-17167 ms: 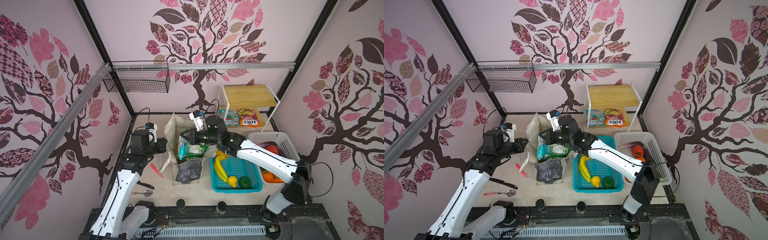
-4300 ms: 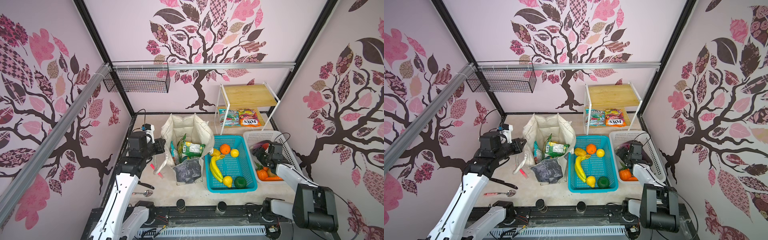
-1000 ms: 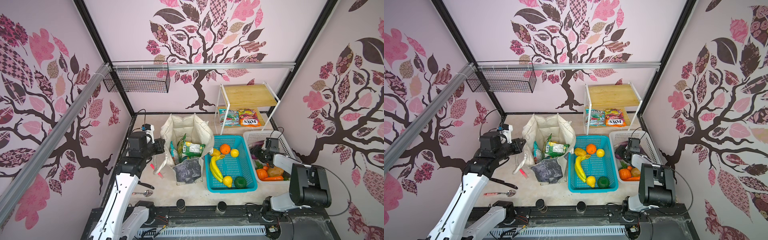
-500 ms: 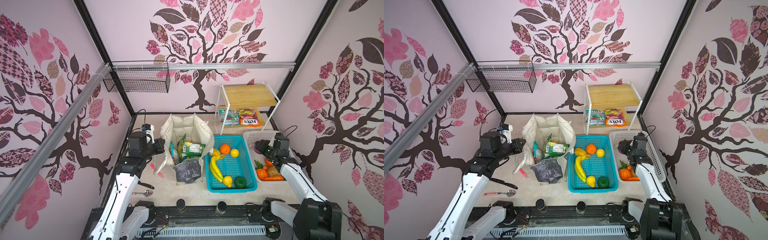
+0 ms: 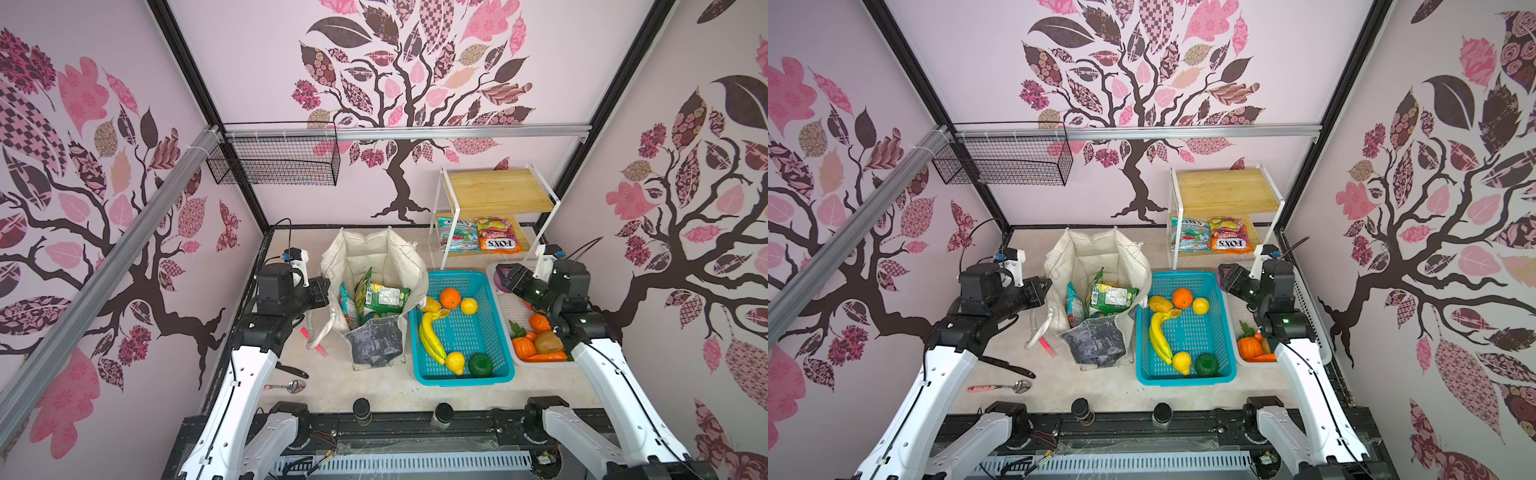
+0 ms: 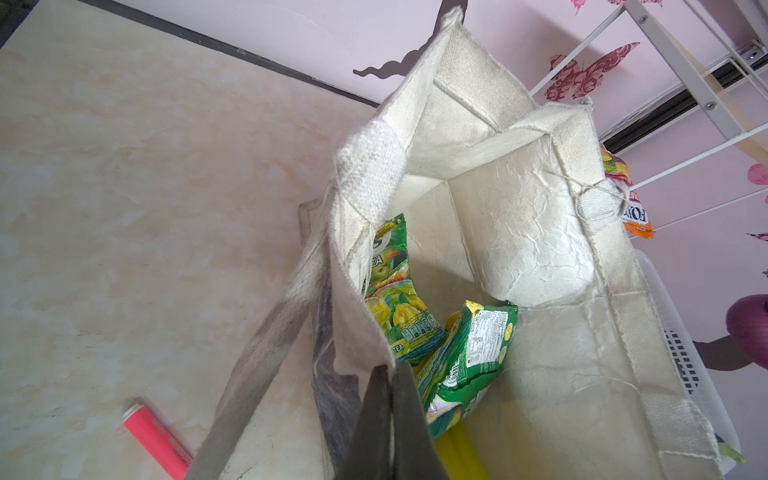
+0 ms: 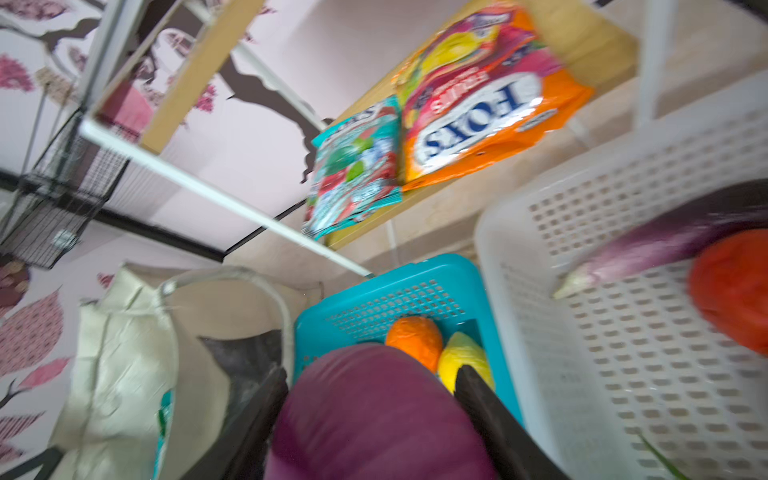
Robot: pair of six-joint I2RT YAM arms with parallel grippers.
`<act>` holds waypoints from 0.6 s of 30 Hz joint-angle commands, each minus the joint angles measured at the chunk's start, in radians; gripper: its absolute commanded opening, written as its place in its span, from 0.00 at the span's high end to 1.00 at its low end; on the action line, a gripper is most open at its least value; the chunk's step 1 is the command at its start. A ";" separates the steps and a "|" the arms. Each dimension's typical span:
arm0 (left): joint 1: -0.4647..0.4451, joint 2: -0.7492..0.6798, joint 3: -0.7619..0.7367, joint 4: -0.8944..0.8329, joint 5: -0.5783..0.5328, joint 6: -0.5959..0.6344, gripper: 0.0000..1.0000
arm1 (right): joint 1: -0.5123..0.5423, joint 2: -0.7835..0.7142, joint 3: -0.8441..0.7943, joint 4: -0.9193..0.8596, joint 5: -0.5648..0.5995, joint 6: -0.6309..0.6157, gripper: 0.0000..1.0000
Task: Place the food into the grocery bag and tie it
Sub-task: 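Lift the purple onion out of the white basket toward the tote, then lower the purple onion into the tote and open the right gripper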
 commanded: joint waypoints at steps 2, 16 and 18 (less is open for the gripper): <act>0.001 -0.011 -0.015 0.012 0.009 0.010 1.00 | 0.158 0.022 0.094 -0.009 0.065 0.053 0.55; 0.001 -0.012 -0.018 0.022 0.026 0.012 1.00 | 0.712 0.495 0.492 0.049 0.234 0.063 0.52; 0.001 -0.012 -0.018 0.023 0.029 0.012 1.00 | 0.751 0.577 0.554 0.050 0.234 0.058 0.52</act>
